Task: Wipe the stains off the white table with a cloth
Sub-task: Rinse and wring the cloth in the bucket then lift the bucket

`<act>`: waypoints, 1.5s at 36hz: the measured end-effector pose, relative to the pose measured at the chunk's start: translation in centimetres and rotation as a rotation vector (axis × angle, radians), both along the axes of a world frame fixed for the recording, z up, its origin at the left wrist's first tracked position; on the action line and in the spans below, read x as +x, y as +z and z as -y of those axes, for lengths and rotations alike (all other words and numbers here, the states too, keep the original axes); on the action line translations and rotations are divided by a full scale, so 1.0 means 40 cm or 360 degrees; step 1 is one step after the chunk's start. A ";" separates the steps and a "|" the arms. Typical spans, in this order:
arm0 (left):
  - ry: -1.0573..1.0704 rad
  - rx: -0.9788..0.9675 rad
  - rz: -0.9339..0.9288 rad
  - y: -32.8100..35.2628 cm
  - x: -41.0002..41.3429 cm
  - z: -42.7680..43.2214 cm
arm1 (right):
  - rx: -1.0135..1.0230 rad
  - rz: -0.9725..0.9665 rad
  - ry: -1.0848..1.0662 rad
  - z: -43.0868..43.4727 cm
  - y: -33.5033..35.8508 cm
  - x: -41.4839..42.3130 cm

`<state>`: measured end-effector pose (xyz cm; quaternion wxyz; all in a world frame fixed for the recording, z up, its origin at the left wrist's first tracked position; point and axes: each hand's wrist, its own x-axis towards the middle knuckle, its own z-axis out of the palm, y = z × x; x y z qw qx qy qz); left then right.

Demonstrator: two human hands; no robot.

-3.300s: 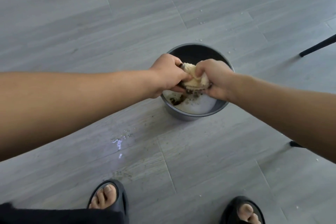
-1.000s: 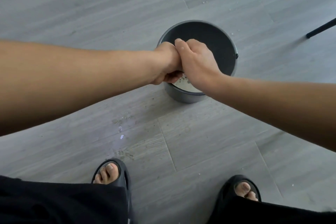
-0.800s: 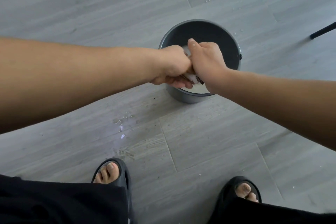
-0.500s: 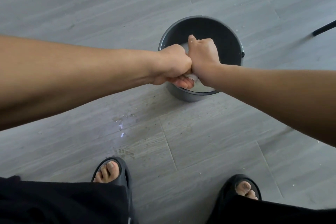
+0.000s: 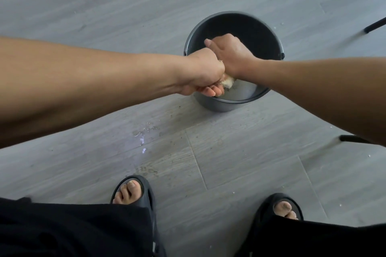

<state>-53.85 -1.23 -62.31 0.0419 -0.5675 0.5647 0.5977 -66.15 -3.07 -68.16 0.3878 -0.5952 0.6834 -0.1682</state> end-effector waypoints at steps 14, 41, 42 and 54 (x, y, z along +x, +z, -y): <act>-0.0220 -0.0143 0.0034 0.036 0.019 0.014 | -0.0061 0.0103 -0.0066 -0.029 0.020 -0.040; 0.0506 -0.0128 -0.0140 0.022 0.017 0.032 | 0.0739 0.1490 -0.0478 -0.067 0.158 -0.117; 0.0509 -0.0157 -0.0118 0.020 0.016 0.033 | 0.0758 0.1412 -0.0485 -0.062 0.156 -0.114; 0.0372 0.0060 -0.0146 0.025 -0.003 0.010 | 0.0230 0.0745 -0.0724 -0.060 0.141 0.015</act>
